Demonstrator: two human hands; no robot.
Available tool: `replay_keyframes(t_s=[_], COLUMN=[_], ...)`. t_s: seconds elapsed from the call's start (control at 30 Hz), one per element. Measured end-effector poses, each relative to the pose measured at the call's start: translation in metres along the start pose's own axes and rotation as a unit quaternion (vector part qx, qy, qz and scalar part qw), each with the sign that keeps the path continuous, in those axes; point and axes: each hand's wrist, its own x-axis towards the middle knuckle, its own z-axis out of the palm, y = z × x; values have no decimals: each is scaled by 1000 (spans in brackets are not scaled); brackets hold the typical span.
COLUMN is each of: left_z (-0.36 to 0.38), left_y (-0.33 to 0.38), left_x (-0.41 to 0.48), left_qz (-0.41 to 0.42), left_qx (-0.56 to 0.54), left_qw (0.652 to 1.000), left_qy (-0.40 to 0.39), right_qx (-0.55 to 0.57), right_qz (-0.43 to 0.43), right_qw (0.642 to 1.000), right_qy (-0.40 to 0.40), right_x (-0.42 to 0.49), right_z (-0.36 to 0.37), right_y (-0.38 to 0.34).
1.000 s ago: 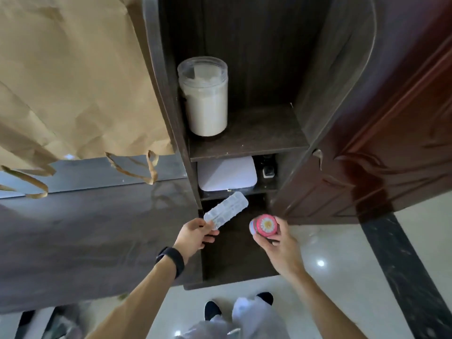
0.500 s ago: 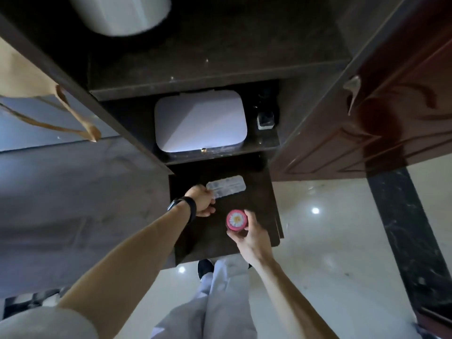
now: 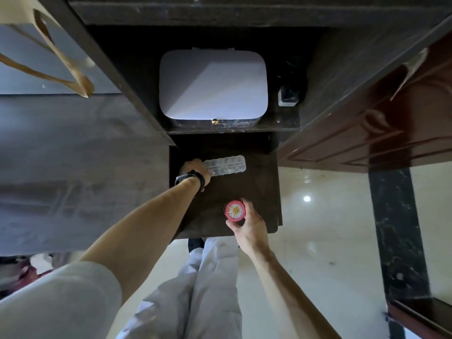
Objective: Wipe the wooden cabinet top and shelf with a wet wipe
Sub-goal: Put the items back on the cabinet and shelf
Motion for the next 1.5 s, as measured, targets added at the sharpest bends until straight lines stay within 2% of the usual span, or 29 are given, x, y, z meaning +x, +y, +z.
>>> replay_keyframes(t_s=[0.27, 0.37, 0.57, 0.63, 0.7, 0.77, 0.83, 0.93, 1.03, 1.1, 1.17, 1.23, 1.33, 1.4, 1.5], left_z=[-20, -39, -90, -108, -124, -136, -143, -150, -150, -146, -143, -140, -133, -122, -94], left_y=[-15, -26, -52, -57, -62, -65, -65, -63, -59, -56, -51, -46, -45, -50, -64], left_x=[-40, -75, -152, -173, -189, -199, -203, -202, -202, -202, -204, -209, -214, -214, -213], left_qz=[49, 92, 201, 260, 315, 342, 351, 347, 331, 317, 300, 288, 281, 256, 161], left_qx=[-57, -28, -36, -23, 9, 57, 111, 166, 186, 185, 171, 155, 126, 69, -68], left_qw=[997, 995, 975, 947, 893, 839, 806, 788, 793, 806, 821, 831, 846, 874, 940], left_qy=[-1, 12, 92, 185, 322, 419, 464, 481, 477, 464, 454, 449, 435, 407, 292], right_qx=[-108, -132, -45, 12, 76, 123, 154, 213, 246, 224, 246, 316, 449, 496, 500], right_qz=[14, -21, -60, -67, -65, -50, -21, 30, 74, 85, 88, 77, 70, 56, 25], right_qw=[989, 987, 997, 996, 993, 988, 986, 976, 966, 971, 964, 944, 891, 866, 864], right_qy=[-100, -84, 19, 48, 70, 75, 64, 22, 0, 24, 48, 53, 21, -16, -52], right_x=[-18, -30, -51, -50, -42, -29, -15, 6, 20, 24, 24, 21, 10, -5, -33], right_z=[-50, -85, -147, -160, -167, -172, -175, -176, -171, -166, -161, -160, -161, -161, -158], right_y=[-27, -54, -111, -126, -141, -154, -167, -185, -197, -198, -195, -189, -178, -166, -136])
